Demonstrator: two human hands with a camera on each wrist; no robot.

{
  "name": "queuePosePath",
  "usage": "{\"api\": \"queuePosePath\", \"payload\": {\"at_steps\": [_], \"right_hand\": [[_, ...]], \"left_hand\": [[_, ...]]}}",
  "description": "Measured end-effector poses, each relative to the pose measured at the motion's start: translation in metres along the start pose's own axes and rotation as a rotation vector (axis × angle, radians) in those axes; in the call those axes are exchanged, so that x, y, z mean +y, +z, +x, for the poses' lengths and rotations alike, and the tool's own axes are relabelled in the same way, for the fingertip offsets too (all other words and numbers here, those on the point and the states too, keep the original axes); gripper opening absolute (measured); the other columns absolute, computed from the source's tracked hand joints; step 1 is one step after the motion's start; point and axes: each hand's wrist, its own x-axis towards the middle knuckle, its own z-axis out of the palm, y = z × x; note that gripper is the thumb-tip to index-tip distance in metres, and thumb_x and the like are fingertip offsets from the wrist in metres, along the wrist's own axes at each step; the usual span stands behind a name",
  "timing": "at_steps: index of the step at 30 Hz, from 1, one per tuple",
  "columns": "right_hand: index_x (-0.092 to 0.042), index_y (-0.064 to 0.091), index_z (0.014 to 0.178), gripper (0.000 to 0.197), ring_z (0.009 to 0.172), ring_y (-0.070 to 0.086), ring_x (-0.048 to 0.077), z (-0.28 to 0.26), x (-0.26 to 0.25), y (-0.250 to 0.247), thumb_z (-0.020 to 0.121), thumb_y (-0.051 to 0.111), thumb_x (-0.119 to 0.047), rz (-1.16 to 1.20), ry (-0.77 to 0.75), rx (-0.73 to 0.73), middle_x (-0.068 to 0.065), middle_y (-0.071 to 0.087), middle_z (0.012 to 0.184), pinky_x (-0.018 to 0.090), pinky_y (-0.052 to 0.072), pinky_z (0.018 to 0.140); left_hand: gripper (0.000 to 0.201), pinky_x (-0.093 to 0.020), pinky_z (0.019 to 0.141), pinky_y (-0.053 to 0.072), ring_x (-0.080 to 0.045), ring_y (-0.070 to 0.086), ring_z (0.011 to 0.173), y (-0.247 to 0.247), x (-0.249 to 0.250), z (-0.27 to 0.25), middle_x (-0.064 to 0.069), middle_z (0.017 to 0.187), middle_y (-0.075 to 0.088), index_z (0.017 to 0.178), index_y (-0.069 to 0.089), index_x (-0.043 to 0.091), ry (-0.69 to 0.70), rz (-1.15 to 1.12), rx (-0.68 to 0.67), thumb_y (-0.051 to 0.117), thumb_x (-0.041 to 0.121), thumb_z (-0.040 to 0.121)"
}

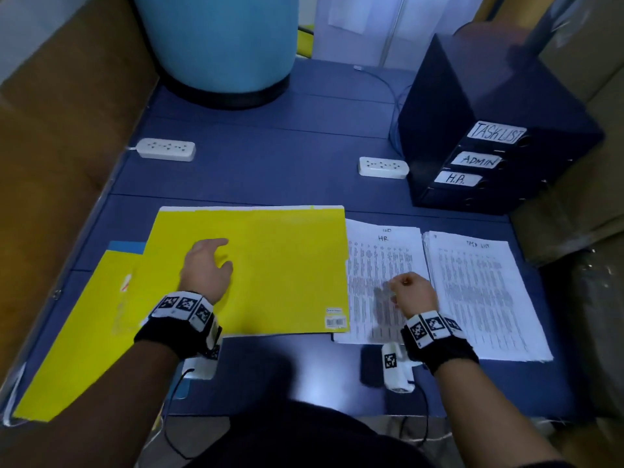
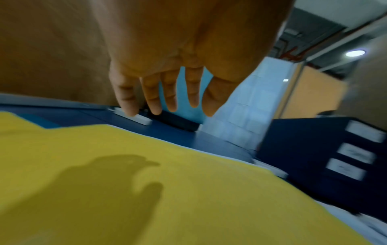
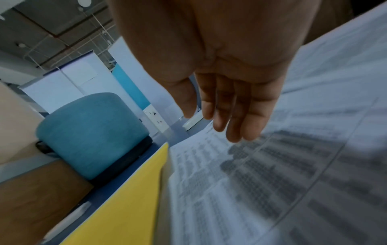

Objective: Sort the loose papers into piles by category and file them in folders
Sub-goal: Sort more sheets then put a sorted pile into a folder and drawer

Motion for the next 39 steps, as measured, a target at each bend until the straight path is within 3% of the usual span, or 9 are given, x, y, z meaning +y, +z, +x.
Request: {"api": "queuePosePath", "payload": {"at_steps": [6, 11, 14, 24, 28, 31, 34, 36, 39], "right_hand": [[-0.005, 0.057, 0.119, 0.027, 0.072, 0.052, 0.014, 0.020, 0.022, -0.034, 0.096, 0.054, -0.020, -0.216, 0.062, 0.009, 0.013, 0.062, 0.113, 0.023, 0.040, 0.057], [-0.001, 0.048, 0.129, 0.045, 0.114, 0.055, 0.030, 0.040, 0.031, -0.023, 0.091, 0.063, -0.020, -0.367, 0.106, -0.051, 0.015, 0.055, 0.130, 0.034, 0.050, 0.082], [-0.003, 0.041, 0.135, 0.053, 0.125, 0.042, 0.033, 0.049, 0.034, -0.015, 0.091, 0.063, -0.022, -0.477, 0.125, -0.035, 0.017, 0.044, 0.138, 0.044, 0.047, 0.097], [-0.003, 0.030, 0.142, 0.081, 0.133, 0.035, 0.033, 0.065, 0.034, -0.010, 0.083, 0.072, -0.040, -0.479, 0.227, -0.069, 0.017, 0.035, 0.146, 0.048, 0.042, 0.099], [-0.002, 0.035, 0.138, 0.074, 0.124, 0.045, 0.037, 0.075, 0.027, -0.016, 0.085, 0.069, -0.039, -0.329, 0.289, -0.084, 0.021, 0.038, 0.142, 0.045, 0.048, 0.091], [-0.001, 0.040, 0.134, 0.067, 0.097, 0.058, 0.032, 0.079, 0.023, -0.022, 0.084, 0.070, -0.032, -0.194, 0.323, -0.106, 0.020, 0.039, 0.137, 0.035, 0.050, 0.064], [0.000, 0.055, 0.119, 0.041, 0.062, 0.055, 0.019, 0.083, 0.022, -0.030, 0.087, 0.066, -0.024, -0.128, 0.302, -0.165, 0.014, 0.061, 0.094, 0.023, 0.041, 0.049], [0.002, 0.054, 0.126, 0.043, 0.077, 0.063, 0.022, 0.083, 0.016, -0.039, 0.091, 0.064, -0.023, -0.097, 0.295, -0.243, 0.012, 0.065, 0.092, 0.026, 0.049, 0.064], [0.002, 0.046, 0.136, 0.051, 0.115, 0.056, 0.032, 0.082, 0.008, -0.052, 0.097, 0.058, -0.028, -0.135, 0.276, -0.338, 0.017, 0.054, 0.133, 0.032, 0.045, 0.090]], "left_hand": [[0.048, -0.042, 0.109, 0.034, -0.026, 0.035, 0.136, 0.093, 0.066, -0.012, -0.004, 0.149, 0.035, 0.139, 0.045, 0.021, 0.153, 0.118, -0.318, 0.057, 0.023, 0.093], [0.072, -0.045, 0.115, 0.025, -0.031, 0.017, 0.144, 0.133, 0.064, -0.016, -0.010, 0.158, 0.016, 0.149, 0.027, 0.029, 0.118, 0.403, -0.506, 0.062, 0.043, 0.088], [0.077, -0.045, 0.113, 0.028, -0.033, 0.022, 0.142, 0.137, 0.063, -0.017, -0.011, 0.157, 0.018, 0.148, 0.029, 0.031, 0.120, 0.461, -0.485, 0.067, 0.048, 0.083], [0.068, -0.048, 0.097, 0.043, -0.038, 0.030, 0.130, 0.140, 0.075, -0.020, -0.010, 0.145, 0.030, 0.136, 0.045, 0.032, 0.064, 0.444, -0.421, 0.077, 0.035, 0.076], [0.066, -0.044, 0.092, 0.044, -0.036, 0.030, 0.129, 0.140, 0.077, -0.018, -0.007, 0.143, 0.031, 0.133, 0.046, 0.034, 0.045, 0.432, -0.420, 0.078, 0.033, 0.075], [0.066, -0.043, 0.091, 0.046, -0.035, 0.030, 0.127, 0.141, 0.078, -0.018, -0.006, 0.142, 0.032, 0.131, 0.047, 0.035, 0.041, 0.438, -0.413, 0.078, 0.034, 0.074], [0.065, -0.043, 0.090, 0.047, -0.035, 0.030, 0.127, 0.142, 0.078, -0.017, -0.006, 0.141, 0.032, 0.130, 0.047, 0.035, 0.034, 0.436, -0.411, 0.079, 0.034, 0.073], [0.065, -0.043, 0.091, 0.047, -0.035, 0.030, 0.127, 0.142, 0.078, -0.016, -0.006, 0.142, 0.031, 0.130, 0.047, 0.035, 0.027, 0.436, -0.417, 0.079, 0.034, 0.073], [0.065, -0.042, 0.089, 0.047, -0.035, 0.030, 0.126, 0.142, 0.078, -0.017, -0.006, 0.142, 0.030, 0.131, 0.046, 0.034, 0.030, 0.444, -0.415, 0.078, 0.034, 0.074]]}}
